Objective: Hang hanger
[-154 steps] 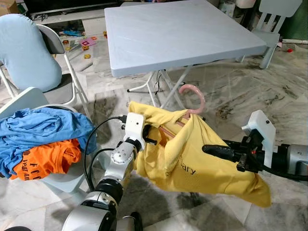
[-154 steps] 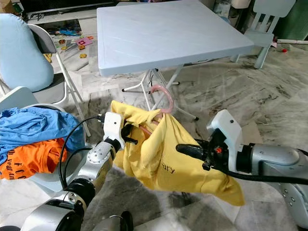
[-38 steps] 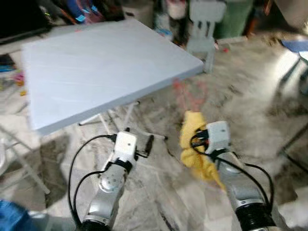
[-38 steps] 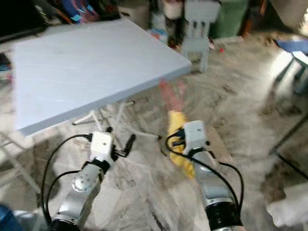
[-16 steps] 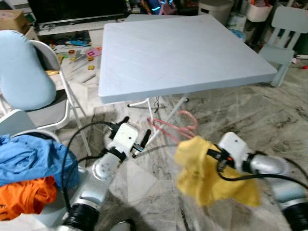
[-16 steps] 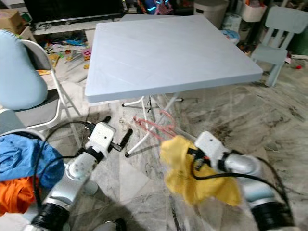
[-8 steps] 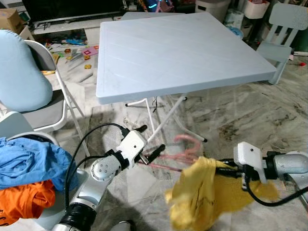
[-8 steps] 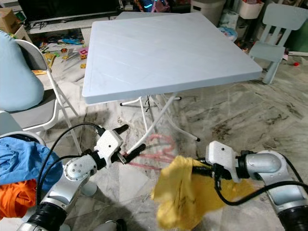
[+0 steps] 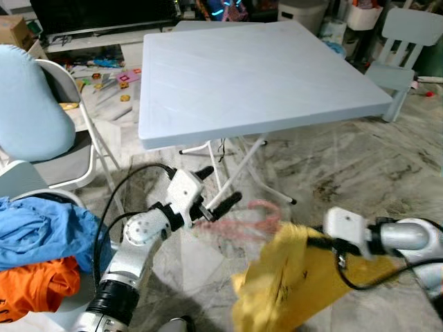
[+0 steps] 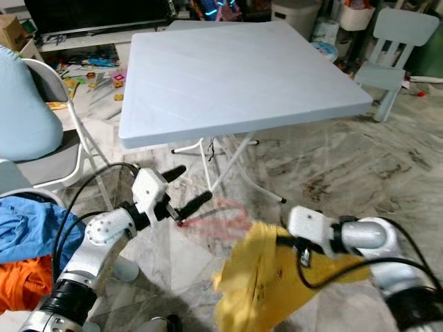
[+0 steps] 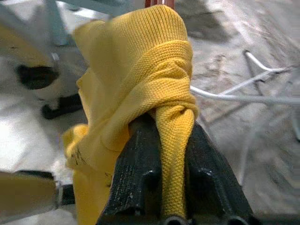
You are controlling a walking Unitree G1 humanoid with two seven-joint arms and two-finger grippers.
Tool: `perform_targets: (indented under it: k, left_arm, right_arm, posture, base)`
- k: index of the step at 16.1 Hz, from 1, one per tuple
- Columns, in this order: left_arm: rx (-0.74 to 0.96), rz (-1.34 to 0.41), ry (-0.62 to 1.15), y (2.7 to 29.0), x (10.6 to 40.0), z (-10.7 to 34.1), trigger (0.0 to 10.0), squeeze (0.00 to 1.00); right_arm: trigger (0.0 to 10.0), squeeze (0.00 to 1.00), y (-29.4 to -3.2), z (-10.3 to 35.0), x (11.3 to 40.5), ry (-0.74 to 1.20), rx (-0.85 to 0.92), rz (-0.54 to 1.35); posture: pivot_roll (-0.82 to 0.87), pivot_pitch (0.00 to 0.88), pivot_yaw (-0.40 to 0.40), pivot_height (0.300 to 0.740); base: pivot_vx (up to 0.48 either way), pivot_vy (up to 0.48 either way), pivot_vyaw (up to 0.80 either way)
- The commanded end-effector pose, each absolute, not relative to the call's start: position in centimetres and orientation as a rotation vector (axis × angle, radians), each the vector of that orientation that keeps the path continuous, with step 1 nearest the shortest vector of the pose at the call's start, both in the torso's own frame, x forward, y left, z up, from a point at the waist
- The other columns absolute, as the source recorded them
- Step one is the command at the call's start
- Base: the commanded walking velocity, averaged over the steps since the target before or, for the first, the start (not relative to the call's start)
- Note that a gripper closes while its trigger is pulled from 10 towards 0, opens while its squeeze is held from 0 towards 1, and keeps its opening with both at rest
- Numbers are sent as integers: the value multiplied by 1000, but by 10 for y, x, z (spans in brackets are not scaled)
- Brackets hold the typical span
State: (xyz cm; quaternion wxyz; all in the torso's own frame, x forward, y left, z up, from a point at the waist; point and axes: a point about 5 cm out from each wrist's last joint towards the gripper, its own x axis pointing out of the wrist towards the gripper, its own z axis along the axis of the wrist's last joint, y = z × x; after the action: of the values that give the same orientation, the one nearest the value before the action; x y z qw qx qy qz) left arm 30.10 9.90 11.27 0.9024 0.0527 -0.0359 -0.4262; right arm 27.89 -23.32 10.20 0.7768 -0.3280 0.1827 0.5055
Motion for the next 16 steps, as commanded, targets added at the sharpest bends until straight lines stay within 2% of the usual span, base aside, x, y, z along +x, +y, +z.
perform_targets:
  k: [1,6,13,14,15,16]
  left_arm:
    - [101,-945,-40,99,293,108,10000,0]
    - [171,-1171,129,103,272,86,10000,0]
    - [259,-1203,180,118,279,85,10000,0]
    - [254,-1219,187,117,278,83,9451,0]
    - [236,-1249,199,112,274,81,0,0]
    - [227,-1261,202,111,272,80,0,0]
  right_arm:
    - [10000,0,-229,115,286,321,-728,1092]
    - [10000,0,-233,119,286,315,-744,1140]
    - [10000,0,-253,137,262,408,-629,1338]
    - [10000,0,-255,138,263,408,-635,1333]
    - [10000,0,-254,139,265,399,-632,1328]
    - [10000,0,-253,140,266,392,-628,1328]
  posture:
    - [-2,76,17,740]
    - [-8,81,10,740]
    - [-14,83,11,740]
    - [-15,83,11,740]
    - [-16,83,11,740]
    - [-15,83,11,740]
  base:
    - [0,0,0]
    - [0,0,0]
    - [0,0,0]
    - [0,0,0]
    - [0,0,0]
    - [0,0,0]
